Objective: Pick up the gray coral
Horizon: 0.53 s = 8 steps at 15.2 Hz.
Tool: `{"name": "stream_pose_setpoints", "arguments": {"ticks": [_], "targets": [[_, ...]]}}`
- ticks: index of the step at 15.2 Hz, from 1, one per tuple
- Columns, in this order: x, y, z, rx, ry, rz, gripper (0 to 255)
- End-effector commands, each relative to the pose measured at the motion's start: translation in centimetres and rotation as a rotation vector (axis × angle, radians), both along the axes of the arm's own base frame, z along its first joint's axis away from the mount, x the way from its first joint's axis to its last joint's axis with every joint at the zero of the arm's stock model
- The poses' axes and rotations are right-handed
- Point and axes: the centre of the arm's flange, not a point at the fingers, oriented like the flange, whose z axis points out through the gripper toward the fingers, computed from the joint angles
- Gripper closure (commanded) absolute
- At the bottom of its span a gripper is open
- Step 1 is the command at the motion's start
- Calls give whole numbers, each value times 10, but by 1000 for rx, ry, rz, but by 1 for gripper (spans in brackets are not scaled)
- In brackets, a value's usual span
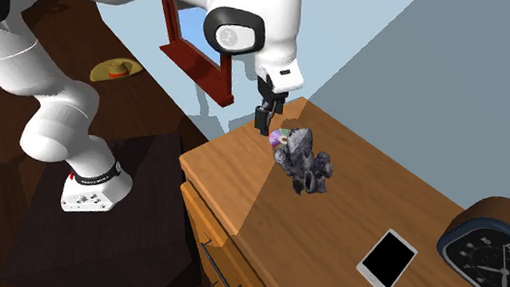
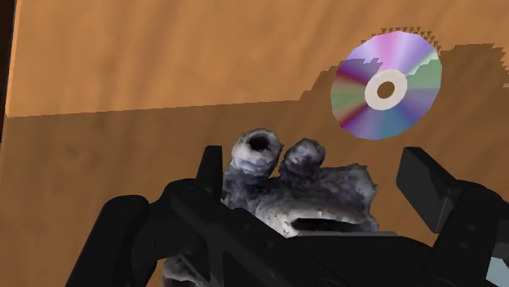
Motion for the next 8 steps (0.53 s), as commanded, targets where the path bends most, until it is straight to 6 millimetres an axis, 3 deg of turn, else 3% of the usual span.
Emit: {"name": "stream_pose_setpoints", "arguments": {"ticks": [1, 8], "targets": [[17, -18, -4, -7, -17, -73, 0], [58, -87, -9, -31, -72, -318, 0]]}}
